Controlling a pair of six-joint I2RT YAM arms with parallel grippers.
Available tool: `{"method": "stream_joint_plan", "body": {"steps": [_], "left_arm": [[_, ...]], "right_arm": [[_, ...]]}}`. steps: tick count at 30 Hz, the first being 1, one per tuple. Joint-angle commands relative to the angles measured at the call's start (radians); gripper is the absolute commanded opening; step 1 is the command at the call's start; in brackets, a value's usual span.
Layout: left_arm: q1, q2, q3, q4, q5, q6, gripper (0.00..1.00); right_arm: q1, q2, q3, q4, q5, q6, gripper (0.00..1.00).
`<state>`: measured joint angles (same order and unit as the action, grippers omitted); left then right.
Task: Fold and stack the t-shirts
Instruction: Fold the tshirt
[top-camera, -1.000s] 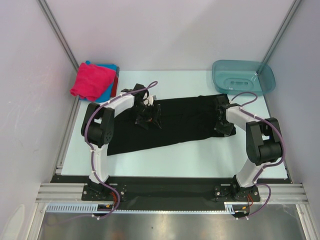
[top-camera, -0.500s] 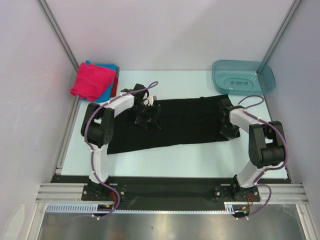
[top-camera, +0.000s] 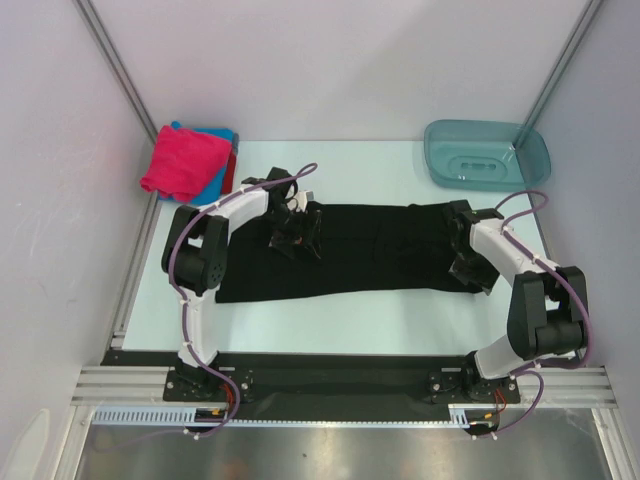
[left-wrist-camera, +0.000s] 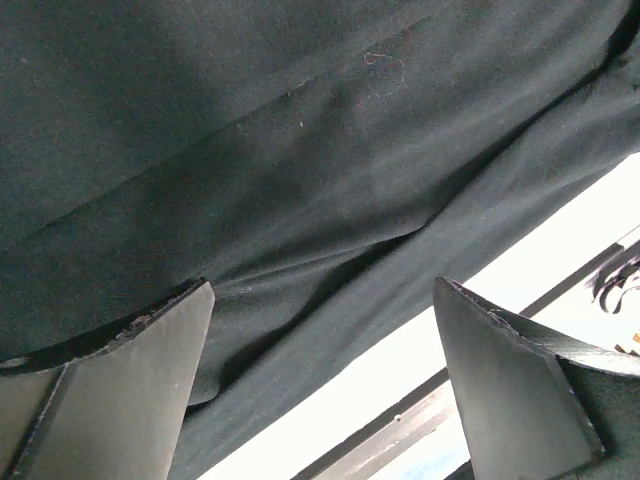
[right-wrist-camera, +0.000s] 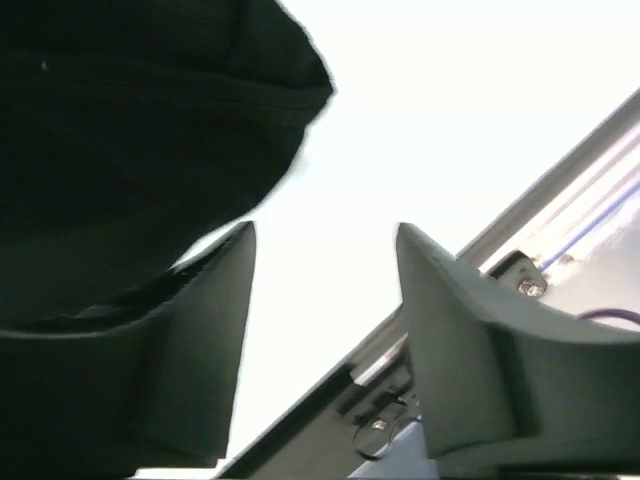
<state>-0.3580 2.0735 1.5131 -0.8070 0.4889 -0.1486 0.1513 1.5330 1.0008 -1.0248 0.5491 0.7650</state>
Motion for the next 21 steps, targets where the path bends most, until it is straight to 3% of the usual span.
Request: {"method": "stream_joint_plan", "body": {"steps": [1,5,8,13,21], "left_arm": [[0.005,-0.018,0.015,-0.023,-0.055,0.049,1.00],[0.005,-0.029,0.019,-0.023,-0.052,0.047,1.00],[0.005,-0.038,0.028,-0.026,-0.052,0.044,1.00],[0.005,-0.039,0.044,-0.034,-0.052,0.040,1.00],[0.005,-0.047,0.042,-0.040,-0.065,0.041,1.00]], "right_arm": [[0.007,-0.074,0.096,-0.072,0.031,0.026,0.66],[0.002,-0.091,0.188,-0.011,-0.003,-0.003,0.70],[-0.016,-0.071,0.196,0.129,-0.093,-0.075,0.67],[-0.058,0.094,0.196,0.302,-0.276,-0.125,0.57],[-0.104,0.203,0.154,0.590,-0.472,-0.142,0.54]]}}
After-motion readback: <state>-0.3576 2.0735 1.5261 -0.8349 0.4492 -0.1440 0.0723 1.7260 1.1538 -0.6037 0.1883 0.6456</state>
